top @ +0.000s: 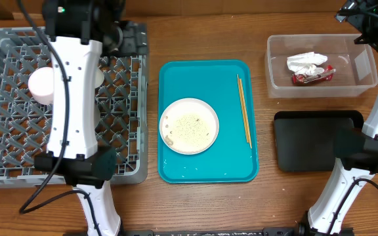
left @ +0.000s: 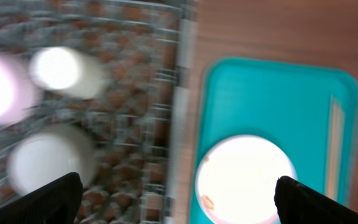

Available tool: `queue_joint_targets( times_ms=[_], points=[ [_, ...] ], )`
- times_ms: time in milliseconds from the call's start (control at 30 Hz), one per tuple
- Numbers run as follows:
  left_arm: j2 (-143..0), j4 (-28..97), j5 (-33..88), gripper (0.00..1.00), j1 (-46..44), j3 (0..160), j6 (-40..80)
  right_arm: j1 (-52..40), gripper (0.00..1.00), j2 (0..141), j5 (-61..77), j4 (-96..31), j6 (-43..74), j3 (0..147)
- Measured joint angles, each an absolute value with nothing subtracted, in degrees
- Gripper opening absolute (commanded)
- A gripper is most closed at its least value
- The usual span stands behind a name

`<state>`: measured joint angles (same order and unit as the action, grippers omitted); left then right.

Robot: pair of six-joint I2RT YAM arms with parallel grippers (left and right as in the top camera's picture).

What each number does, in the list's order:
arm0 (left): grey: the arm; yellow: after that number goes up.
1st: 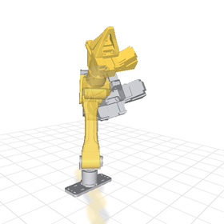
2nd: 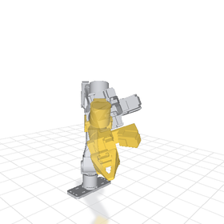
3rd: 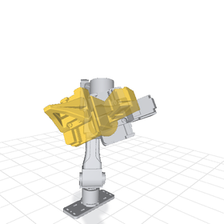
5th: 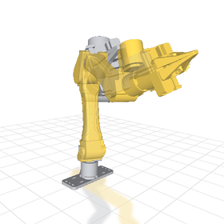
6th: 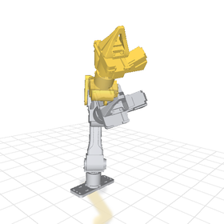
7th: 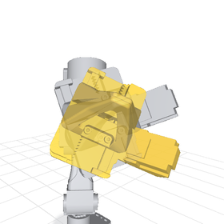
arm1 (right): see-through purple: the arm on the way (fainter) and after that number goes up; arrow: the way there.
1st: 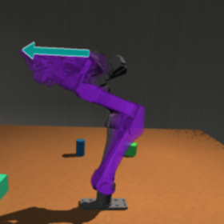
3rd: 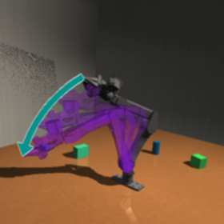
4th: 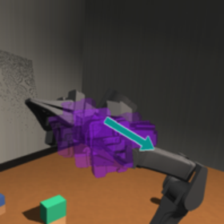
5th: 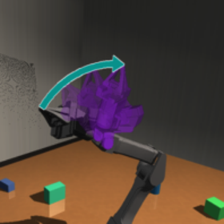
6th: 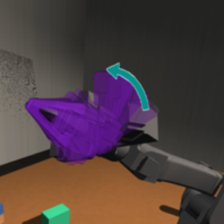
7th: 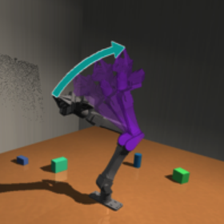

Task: Sort waste into correct bins and load items into the dishwasher
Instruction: 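Reach the right gripper to the white plate on the tray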

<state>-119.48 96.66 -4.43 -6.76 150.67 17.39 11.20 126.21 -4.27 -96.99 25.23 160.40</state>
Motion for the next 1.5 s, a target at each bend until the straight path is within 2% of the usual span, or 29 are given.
queue_joint_targets(
  times_ms=[167,367,600,767,800,833,867,933,1033,1067,1233,1267,1367,1500],
  points=[
    [-118.4,96.7,-11.9,1.00,2.8,150.7,23.9,11.2,1.00,126.2,-4.3,-97.0,25.2,160.4],
    [-118.2,96.7,-8.6,1.00,13.8,150.7,26.8,11.2,1.00,126.2,-4.3,-96.9,25.3,160.4],
    [-118.2,96.7,-6.0,1.00,16.6,150.7,27.1,11.2,1.00,126.2,1.1,-91.4,26.4,160.4],
    [-118.2,96.7,-5.4,1.00,16.6,150.7,27.2,10.8,1.00,126.2,15.8,-93.1,24.8,160.4],
    [-118.2,96.7,-5.3,1.00,16.6,150.7,27.2,10.3,0.96,126.2,18.8,-93.6,23.3,160.4],
    [-118.2,96.7,-5.3,1.00,16.6,150.7,27.2,9.4,0.89,126.2,21.2,-94.5,21.1,160.4],
    [-118.2,96.7,-5.1,1.00,16.6,150.7,27.2,8.2,0.76,126.3,22.7,-95.7,19.0,160.4],
    [-118.2,96.7,-5.1,1.00,16.6,150.7,27.2,4.2,0.60,126.7,24.1,-96.8,15.1,159.8],
    [-118.2,96.7,-5.0,1.00,16.6,150.7,27.2,-3.9,0.42,127.2,22.9,-96.1,11.5,155.4],
    [-118.2,96.7,-4.9,1.00,16.6,150.7,27.2,-7.3,0.40,127.5,21.7,-95.3,10.8,152.8],
    [-118.2,96.7,-4.9,1.00,16.6,150.7,27.2,-20.0,0.44,131.0,14.9,-89.2,8.9,140.7],
    [-118.2,96.7,-4.9,1.00,16.6,150.7,27.2,-21.7,0.46,131.8,13.4,-88.2,8.7,138.5],
    [-118.2,96.7,-4.9,1.00,16.6,150.7,27.2,-26.0,0.60,133.0,9.3,-84.8,8.6,131.4],
    [-118.2,96.7,-4.9,1.00,16.6,150.7,27.2,-28.7,0.64,133.1,4.8,-81.9,7.7,124.8]
  ],
)
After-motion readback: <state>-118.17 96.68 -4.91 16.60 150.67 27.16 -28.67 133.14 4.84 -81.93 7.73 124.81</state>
